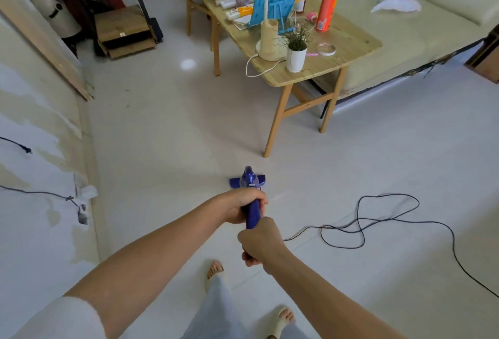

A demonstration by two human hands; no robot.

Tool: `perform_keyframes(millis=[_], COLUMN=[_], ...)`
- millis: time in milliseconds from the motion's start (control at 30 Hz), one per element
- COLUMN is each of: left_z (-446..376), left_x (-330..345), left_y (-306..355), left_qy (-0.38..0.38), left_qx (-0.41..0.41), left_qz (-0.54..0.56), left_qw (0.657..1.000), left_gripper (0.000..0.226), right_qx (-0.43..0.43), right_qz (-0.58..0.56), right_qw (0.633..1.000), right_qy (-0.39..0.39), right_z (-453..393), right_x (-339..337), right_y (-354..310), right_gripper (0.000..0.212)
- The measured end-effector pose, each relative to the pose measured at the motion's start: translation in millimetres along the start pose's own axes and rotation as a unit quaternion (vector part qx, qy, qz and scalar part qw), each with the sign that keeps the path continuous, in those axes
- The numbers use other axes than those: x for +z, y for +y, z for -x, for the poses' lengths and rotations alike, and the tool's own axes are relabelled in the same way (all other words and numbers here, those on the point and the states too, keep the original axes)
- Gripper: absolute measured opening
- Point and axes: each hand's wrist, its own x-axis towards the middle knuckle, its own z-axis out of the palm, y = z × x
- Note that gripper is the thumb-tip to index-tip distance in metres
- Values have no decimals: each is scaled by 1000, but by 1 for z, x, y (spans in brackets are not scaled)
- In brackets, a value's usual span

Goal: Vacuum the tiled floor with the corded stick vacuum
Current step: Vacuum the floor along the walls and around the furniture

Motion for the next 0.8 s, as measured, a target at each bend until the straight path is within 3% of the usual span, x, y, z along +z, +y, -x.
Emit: perform_keyframes(millis=[233,533,800], left_z=[-32,-79,-65], left_x=[-12,-48,-71], left_y=[49,136,151], left_qy=[39,59,98], left_qx=[22,35,13], left_qz=[21,-91,-118], left_qw=[999,993,988], left_gripper=[20,8,13], right_qx=[5,19,29], right_qz=[27,-9,-95], right_qw=[1000,1000,994], right_qy=[-5,4,-33], right_z=[-57,-131,-118], right_x=[-18,-21,3], right_y=[-41,-113,-136], right_gripper=[26,24,15])
